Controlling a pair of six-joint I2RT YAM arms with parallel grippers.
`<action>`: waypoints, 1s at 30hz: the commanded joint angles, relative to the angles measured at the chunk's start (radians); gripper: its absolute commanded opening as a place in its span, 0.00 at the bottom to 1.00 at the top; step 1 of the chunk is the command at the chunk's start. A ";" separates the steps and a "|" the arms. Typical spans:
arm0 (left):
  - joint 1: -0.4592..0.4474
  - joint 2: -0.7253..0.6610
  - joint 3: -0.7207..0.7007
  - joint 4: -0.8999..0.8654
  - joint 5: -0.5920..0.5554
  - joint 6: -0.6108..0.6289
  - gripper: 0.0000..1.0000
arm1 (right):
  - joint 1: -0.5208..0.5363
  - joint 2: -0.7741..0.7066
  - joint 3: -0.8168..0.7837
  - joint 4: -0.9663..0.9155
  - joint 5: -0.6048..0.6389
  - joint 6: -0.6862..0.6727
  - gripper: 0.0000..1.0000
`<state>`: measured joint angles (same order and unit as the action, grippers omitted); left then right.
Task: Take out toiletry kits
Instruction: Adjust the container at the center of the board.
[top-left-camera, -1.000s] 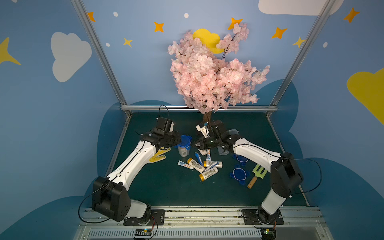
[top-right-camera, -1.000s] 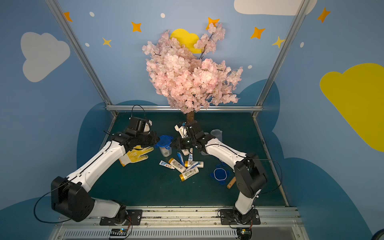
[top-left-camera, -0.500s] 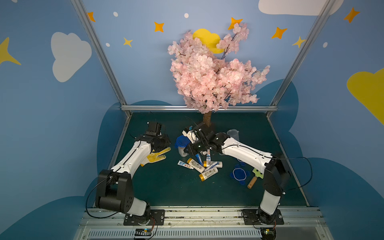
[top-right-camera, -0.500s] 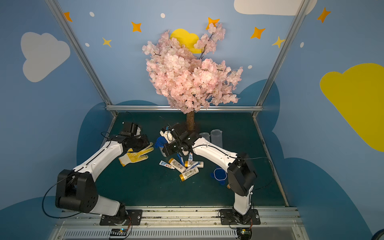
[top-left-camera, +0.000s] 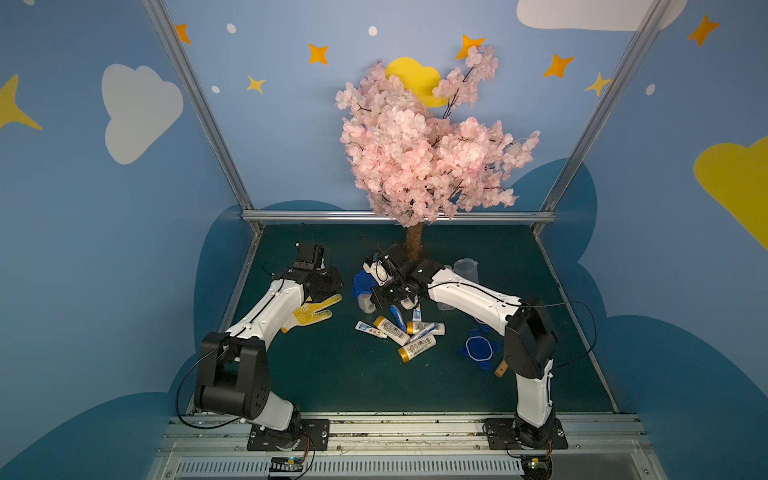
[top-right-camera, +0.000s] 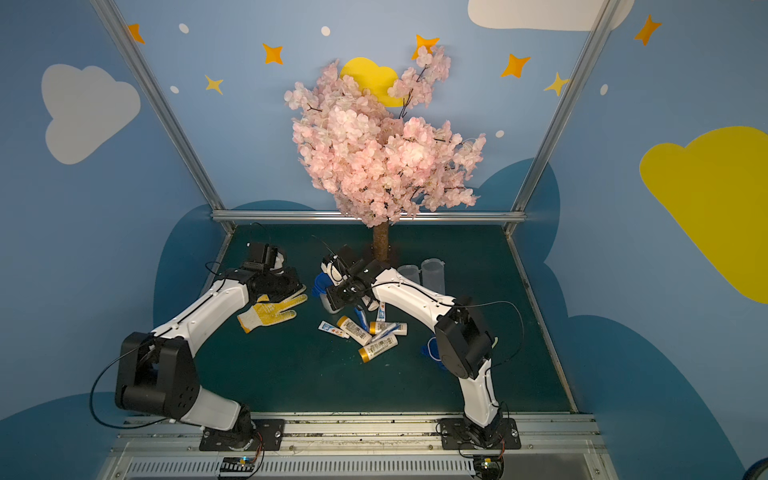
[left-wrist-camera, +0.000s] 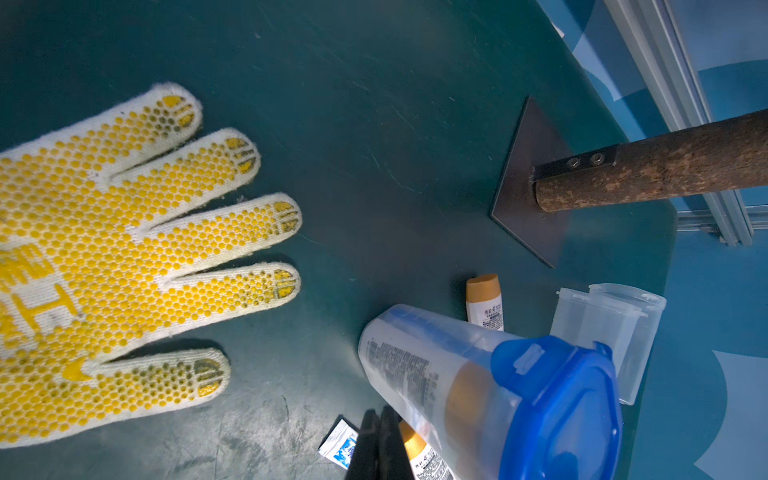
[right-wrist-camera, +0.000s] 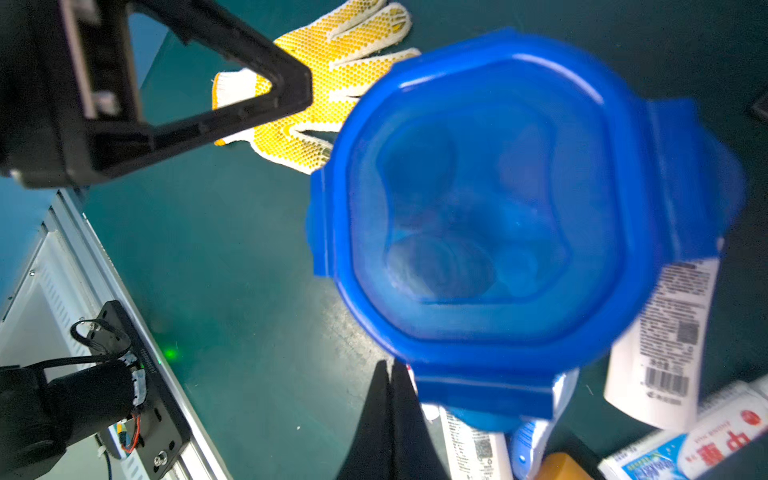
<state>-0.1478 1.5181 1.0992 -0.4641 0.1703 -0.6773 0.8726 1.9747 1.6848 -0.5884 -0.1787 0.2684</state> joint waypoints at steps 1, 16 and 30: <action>0.004 0.014 0.024 0.001 0.026 0.004 0.02 | -0.030 0.004 0.019 -0.025 0.047 -0.015 0.00; 0.005 -0.004 0.000 0.027 0.095 -0.012 0.12 | -0.130 0.013 0.058 -0.051 0.092 -0.062 0.00; 0.062 -0.054 -0.180 0.352 0.352 -0.135 0.51 | -0.131 -0.162 -0.051 0.052 -0.030 -0.037 0.00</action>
<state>-0.0868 1.4773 0.9321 -0.2264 0.4385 -0.7757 0.7353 1.8816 1.6535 -0.5987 -0.1516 0.2089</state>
